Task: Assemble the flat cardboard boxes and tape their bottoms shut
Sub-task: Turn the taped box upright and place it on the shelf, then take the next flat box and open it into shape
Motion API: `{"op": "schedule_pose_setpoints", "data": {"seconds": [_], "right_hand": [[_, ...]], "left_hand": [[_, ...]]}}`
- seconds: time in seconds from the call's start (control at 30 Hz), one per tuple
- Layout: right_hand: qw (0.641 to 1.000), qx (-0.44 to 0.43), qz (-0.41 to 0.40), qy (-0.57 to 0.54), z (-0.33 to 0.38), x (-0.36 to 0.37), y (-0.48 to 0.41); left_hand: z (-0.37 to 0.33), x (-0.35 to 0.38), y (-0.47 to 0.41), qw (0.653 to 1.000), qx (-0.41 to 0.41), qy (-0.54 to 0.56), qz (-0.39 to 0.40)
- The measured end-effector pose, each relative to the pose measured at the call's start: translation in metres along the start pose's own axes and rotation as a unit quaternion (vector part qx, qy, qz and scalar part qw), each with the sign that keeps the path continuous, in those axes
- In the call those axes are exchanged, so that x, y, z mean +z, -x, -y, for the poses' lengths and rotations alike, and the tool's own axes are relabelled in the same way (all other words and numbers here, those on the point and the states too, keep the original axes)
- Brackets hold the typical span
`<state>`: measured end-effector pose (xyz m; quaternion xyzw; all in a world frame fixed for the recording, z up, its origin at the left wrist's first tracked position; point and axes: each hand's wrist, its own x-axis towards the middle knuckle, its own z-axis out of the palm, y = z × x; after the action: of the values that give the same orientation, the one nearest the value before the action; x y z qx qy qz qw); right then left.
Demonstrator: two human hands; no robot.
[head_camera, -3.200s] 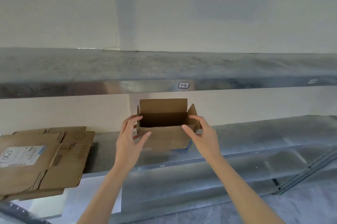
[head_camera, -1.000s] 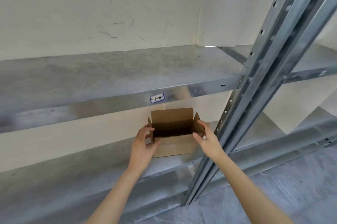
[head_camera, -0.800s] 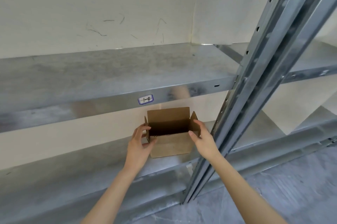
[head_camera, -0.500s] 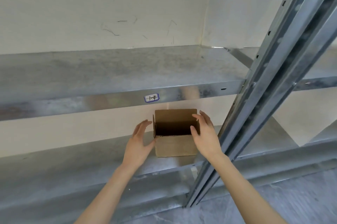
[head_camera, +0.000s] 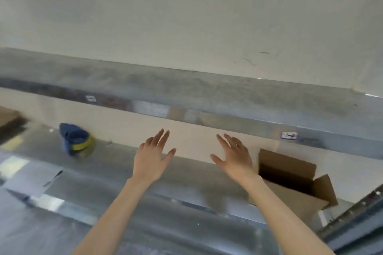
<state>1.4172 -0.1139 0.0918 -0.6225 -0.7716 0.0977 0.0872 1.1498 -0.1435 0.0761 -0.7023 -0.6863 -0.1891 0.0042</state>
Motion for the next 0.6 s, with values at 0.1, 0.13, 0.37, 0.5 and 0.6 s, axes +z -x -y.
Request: {"op": "schedule_pose_setpoints", "data": {"seconds": [0.1,0.13,0.37,0.5,0.6], "right_hand": [[0.998,-0.064,0.007,-0.01,0.07,0.014,-0.026],[0.996,-0.087,0.008,-0.017,0.095,0.02,-0.033],[0.979,-0.199,0.021,-0.03,0.273,0.064,-0.08],[0.97,-0.24,0.03,-0.035,0.375,0.089,-0.105],[0.963,-0.264,0.026,-0.052,0.443,0.106,-0.121]], "left_hand": [[0.068,-0.027,0.02,0.998,-0.055,-0.011,-0.008],[0.091,-0.037,0.026,0.997,-0.072,-0.014,-0.011],[0.254,-0.114,0.066,0.983,-0.175,-0.039,-0.047],[0.341,-0.153,0.082,0.975,-0.21,-0.062,-0.043],[0.396,-0.178,0.092,0.97,-0.225,-0.08,-0.048]]}}
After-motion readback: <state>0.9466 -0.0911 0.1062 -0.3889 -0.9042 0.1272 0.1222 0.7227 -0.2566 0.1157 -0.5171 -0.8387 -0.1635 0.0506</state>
